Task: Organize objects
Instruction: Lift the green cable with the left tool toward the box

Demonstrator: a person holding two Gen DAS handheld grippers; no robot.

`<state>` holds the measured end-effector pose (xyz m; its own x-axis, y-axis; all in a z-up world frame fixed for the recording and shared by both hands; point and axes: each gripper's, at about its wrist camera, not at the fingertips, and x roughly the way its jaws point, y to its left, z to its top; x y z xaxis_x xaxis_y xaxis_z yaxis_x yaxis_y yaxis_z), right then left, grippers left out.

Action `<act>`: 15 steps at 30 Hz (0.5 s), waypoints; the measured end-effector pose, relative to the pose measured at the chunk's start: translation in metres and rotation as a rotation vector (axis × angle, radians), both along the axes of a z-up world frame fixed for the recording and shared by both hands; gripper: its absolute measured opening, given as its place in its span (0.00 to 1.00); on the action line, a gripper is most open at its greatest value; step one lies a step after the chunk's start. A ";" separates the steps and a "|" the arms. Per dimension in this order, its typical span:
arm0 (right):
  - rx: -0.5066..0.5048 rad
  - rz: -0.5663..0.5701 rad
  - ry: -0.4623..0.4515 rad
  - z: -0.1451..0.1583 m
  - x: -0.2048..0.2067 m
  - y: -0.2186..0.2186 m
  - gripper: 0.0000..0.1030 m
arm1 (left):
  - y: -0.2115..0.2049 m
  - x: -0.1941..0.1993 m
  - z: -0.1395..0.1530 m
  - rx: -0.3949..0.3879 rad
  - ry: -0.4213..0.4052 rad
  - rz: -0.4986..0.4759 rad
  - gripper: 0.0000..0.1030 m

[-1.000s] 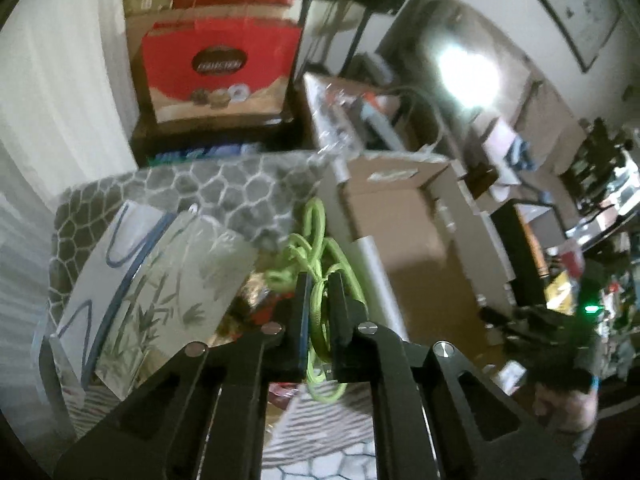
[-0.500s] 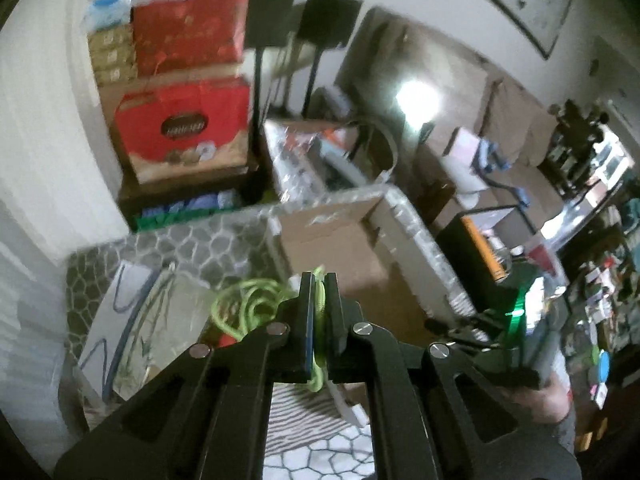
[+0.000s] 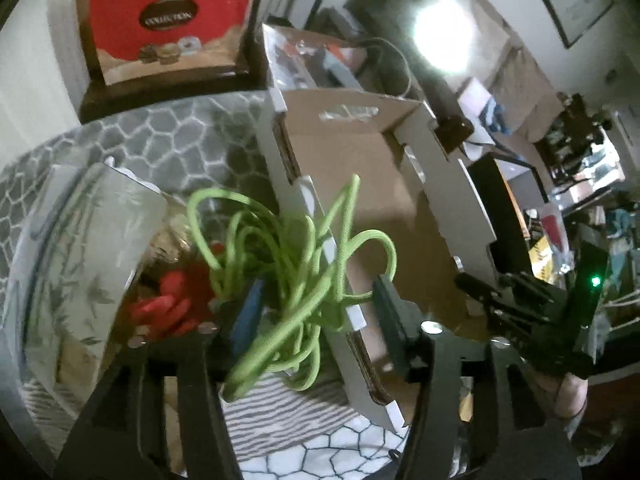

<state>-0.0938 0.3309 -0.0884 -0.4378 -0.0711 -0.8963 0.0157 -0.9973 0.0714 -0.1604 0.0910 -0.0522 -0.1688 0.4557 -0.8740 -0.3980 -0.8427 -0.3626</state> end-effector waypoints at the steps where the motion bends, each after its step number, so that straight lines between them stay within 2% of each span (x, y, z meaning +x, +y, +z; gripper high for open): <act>1: 0.000 0.001 0.000 0.000 0.000 0.000 0.28 | 0.002 0.001 -0.002 0.000 -0.004 -0.014 0.55; 7: -0.004 0.001 -0.003 0.000 0.001 0.000 0.29 | -0.001 0.007 -0.012 0.018 -0.028 -0.090 0.48; 9: -0.006 0.001 -0.004 0.000 0.002 -0.001 0.29 | -0.006 0.007 -0.013 0.050 -0.046 -0.109 0.48; 15: -0.007 0.001 -0.006 -0.002 0.002 -0.001 0.29 | -0.006 0.012 -0.011 0.155 -0.042 -0.174 0.58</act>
<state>-0.0916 0.3300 -0.0904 -0.4327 -0.0775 -0.8982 0.0159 -0.9968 0.0784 -0.1484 0.0847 -0.0633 -0.0409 0.6039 -0.7960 -0.5147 -0.6956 -0.5012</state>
